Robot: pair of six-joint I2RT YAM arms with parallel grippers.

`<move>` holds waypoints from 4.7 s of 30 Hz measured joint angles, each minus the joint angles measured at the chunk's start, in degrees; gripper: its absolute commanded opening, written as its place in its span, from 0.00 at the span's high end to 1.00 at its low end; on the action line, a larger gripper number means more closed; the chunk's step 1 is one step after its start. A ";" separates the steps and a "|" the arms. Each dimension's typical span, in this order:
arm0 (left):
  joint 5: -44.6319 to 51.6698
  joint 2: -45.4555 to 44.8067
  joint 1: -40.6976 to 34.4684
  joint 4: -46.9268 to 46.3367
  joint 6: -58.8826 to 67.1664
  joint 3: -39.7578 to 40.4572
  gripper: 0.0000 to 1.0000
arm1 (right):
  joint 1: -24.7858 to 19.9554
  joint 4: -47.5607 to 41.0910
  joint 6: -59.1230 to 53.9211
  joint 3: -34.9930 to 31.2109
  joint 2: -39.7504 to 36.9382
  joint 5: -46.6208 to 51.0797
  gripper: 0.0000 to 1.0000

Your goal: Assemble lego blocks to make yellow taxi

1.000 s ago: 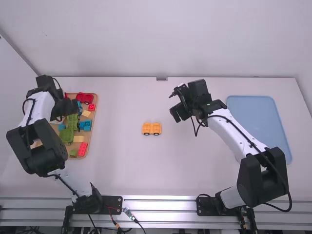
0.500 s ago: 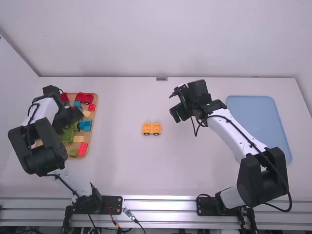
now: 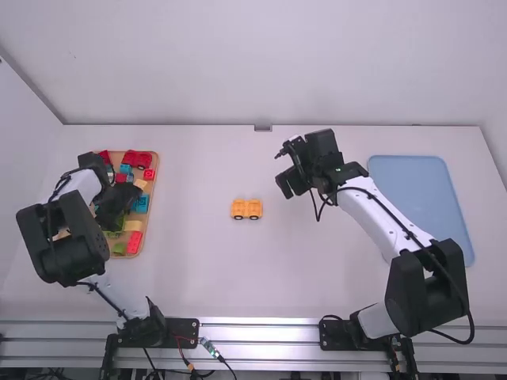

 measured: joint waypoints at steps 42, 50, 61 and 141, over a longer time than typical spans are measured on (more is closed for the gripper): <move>-4.02 0.00 -6.23 -18.45 -21.35 7.91 0.03 | -0.02 -0.17 0.09 0.00 0.00 0.00 0.01; -5.42 0.00 -5.81 -14.27 -21.31 4.96 0.10 | 0.00 -0.20 0.17 0.00 0.00 0.00 0.01; -6.95 0.00 -3.30 -13.35 -21.33 2.73 0.22 | -0.02 -0.15 -0.02 0.00 0.00 0.02 0.01; -8.41 0.00 -3.26 3.17 -19.37 -7.04 0.50 | -0.02 -0.87 -0.07 0.00 0.00 0.17 0.01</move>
